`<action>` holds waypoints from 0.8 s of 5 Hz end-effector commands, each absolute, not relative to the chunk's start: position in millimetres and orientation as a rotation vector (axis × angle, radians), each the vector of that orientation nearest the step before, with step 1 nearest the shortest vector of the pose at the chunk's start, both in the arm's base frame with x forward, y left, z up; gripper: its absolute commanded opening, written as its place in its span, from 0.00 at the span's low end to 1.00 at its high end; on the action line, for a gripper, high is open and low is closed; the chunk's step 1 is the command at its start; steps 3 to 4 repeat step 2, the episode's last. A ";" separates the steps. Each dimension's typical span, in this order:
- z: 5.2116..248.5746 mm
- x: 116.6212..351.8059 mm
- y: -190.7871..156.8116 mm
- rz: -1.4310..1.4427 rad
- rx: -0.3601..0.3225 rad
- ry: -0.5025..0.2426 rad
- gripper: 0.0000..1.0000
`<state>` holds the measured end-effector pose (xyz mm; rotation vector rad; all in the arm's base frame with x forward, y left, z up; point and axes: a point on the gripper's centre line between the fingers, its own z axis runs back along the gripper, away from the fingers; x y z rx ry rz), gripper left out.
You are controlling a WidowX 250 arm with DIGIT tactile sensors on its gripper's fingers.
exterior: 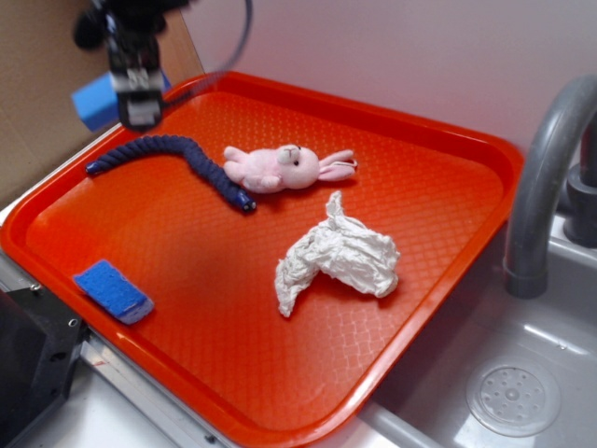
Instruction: Grab the blue block.
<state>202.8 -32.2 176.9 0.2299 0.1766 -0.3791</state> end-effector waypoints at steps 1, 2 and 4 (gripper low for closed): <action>217.5 182.7 -39.1 -0.114 0.206 0.022 0.00; 213.1 184.9 -39.9 -0.157 0.186 0.007 0.00; 213.1 184.9 -39.9 -0.157 0.186 0.007 0.00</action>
